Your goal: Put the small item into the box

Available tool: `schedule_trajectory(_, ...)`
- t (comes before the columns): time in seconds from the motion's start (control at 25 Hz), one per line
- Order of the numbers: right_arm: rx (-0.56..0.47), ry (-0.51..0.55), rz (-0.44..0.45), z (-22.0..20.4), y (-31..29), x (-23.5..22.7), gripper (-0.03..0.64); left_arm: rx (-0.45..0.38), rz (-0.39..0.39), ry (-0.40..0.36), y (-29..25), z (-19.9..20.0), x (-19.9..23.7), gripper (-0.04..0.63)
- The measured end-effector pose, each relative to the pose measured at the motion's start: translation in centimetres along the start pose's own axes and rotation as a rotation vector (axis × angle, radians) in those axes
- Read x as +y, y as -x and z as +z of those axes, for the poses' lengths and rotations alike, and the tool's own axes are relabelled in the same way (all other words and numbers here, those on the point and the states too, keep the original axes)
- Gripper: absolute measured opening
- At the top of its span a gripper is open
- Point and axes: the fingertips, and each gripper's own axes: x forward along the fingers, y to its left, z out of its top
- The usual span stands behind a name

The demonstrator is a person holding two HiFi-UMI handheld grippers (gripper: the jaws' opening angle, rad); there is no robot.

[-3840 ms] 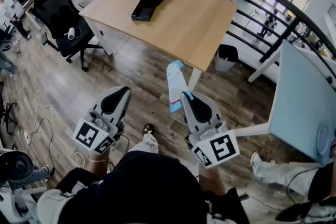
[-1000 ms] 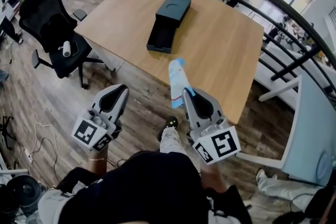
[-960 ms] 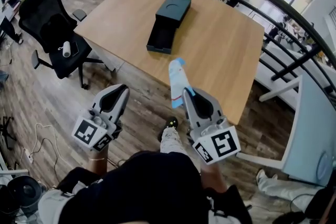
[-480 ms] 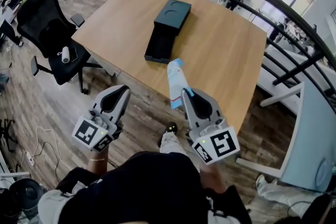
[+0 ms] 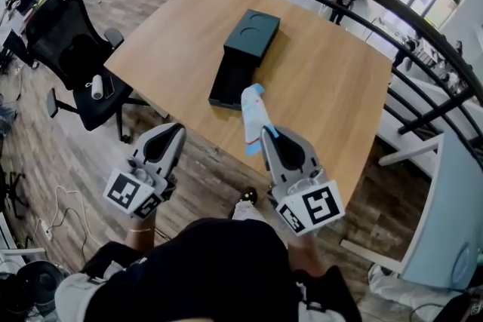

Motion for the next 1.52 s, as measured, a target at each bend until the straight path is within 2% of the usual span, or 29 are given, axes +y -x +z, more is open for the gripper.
schedule_trajectory(0.32, 0.008, -0.018, -0.008, -1.0, -3.5, -4.2, 0.026, -0.008, -0.003, 0.035, -4.6, -0.3, 3.0, 0.023)
schedule_trajectory(0.48, 0.017, -0.025, -0.021, -1.7, -4.9, -5.8, 0.026, 0.002, -0.012, 0.029, -6.4, -0.6, 4.2, 0.023)
schedule_trajectory(0.76, 0.039, -0.027, -0.042, -2.5, -7.1, -7.2, 0.026, 0.012, -0.035, 0.052, -9.0, -1.4, 6.8, 0.023)
schedule_trajectory(0.88, 0.042, -0.014, -0.070, -2.2, -8.3, -7.9, 0.026, 0.011, -0.072, 0.068, -10.6, -1.4, 8.2, 0.023)
schedule_trajectory(1.04, 0.034, 0.000, -0.151, -1.3, -10.1, -9.5, 0.026, 0.016, -0.155, 0.079, -13.1, -0.9, 9.9, 0.023)
schedule_trajectory(1.2, 0.025, 0.003, -0.200, -0.7, -12.4, -9.7, 0.026, -0.032, -0.226, 0.105, -15.4, 1.2, 12.2, 0.023)
schedule_trajectory(1.32, 0.028, 0.005, -0.225, -0.7, -14.0, -9.9, 0.026, -0.004, -0.240, 0.074, -16.4, 0.8, 14.1, 0.023)
schedule_trajectory(1.52, 0.015, -0.011, -0.281, -1.0, -16.2, -11.0, 0.026, 0.032, -0.275, 0.074, -18.1, -0.5, 16.3, 0.023)
